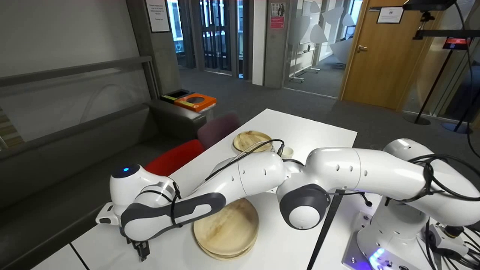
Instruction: Stack up the plates
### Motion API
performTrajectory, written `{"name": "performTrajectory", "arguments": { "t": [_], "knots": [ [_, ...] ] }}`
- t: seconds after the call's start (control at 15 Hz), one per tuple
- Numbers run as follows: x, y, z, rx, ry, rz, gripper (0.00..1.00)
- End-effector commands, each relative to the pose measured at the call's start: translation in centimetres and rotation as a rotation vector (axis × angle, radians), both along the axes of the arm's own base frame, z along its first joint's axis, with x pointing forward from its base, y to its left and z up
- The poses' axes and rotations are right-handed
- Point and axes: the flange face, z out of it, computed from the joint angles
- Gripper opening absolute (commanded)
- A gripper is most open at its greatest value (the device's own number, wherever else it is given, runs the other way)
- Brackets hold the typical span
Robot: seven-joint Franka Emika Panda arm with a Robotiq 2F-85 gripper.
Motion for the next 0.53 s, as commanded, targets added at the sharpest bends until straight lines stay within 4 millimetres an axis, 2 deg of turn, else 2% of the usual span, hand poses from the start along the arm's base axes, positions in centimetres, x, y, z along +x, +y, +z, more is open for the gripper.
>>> {"name": "performTrajectory", "arguments": {
  "t": [0.0,0.07,0.13,0.47],
  "knots": [
    [-1.03,1.52,0.27,0.009,-0.007,0.014,1.00],
    [-1.40,1.99,0.26,0.018,0.000,-0.001,1.00],
    [-1.10,1.44,0.16,0.001,0.001,0.014,1.00],
    [-1.67,1.84,-0.16,-0.006,0.024,-0.001,1.00]
  ]
}}
